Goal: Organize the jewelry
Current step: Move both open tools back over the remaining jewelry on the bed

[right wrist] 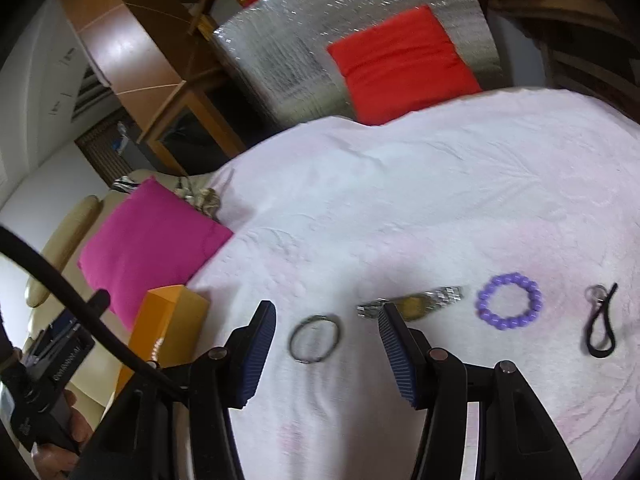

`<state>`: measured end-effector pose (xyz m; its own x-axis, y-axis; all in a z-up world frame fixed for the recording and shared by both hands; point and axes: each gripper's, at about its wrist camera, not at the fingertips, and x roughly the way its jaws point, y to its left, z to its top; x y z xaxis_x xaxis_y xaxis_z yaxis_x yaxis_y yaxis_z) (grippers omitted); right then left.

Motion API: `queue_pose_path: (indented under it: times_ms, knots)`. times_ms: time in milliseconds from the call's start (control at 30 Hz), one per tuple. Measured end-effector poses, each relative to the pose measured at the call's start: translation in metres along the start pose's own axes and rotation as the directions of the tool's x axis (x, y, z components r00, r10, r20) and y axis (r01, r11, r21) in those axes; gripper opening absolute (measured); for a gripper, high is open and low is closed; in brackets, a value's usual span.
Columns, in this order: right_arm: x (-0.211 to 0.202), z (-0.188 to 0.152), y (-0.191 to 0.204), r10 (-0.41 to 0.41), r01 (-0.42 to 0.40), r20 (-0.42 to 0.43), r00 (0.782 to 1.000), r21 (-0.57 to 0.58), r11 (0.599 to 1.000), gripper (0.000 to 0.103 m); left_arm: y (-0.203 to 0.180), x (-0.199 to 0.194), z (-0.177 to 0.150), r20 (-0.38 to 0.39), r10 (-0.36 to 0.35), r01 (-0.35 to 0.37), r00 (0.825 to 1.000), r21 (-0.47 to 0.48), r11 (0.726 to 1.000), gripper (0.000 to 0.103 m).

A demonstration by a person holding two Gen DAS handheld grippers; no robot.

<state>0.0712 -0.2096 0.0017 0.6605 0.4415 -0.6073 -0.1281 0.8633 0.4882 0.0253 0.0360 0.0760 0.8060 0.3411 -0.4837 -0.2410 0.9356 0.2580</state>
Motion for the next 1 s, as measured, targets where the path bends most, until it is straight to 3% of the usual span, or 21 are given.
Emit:
queue_pose_path:
  times_ms: [433,1000]
  knots:
    - [-0.011,-0.003,-0.026,-0.048,0.048,0.008,0.999,0.013,0.999,0.058,-0.046,0.010,-0.005,-0.035,-0.073,0.074,0.997,0.028,0.997,0.069]
    - [-0.001,-0.006,-0.008,-0.035,0.035,-0.001,0.999,-0.017,0.999,0.058,-0.044,0.013,-0.008,-0.045,-0.093,0.094,0.995,0.022,0.995,0.069]
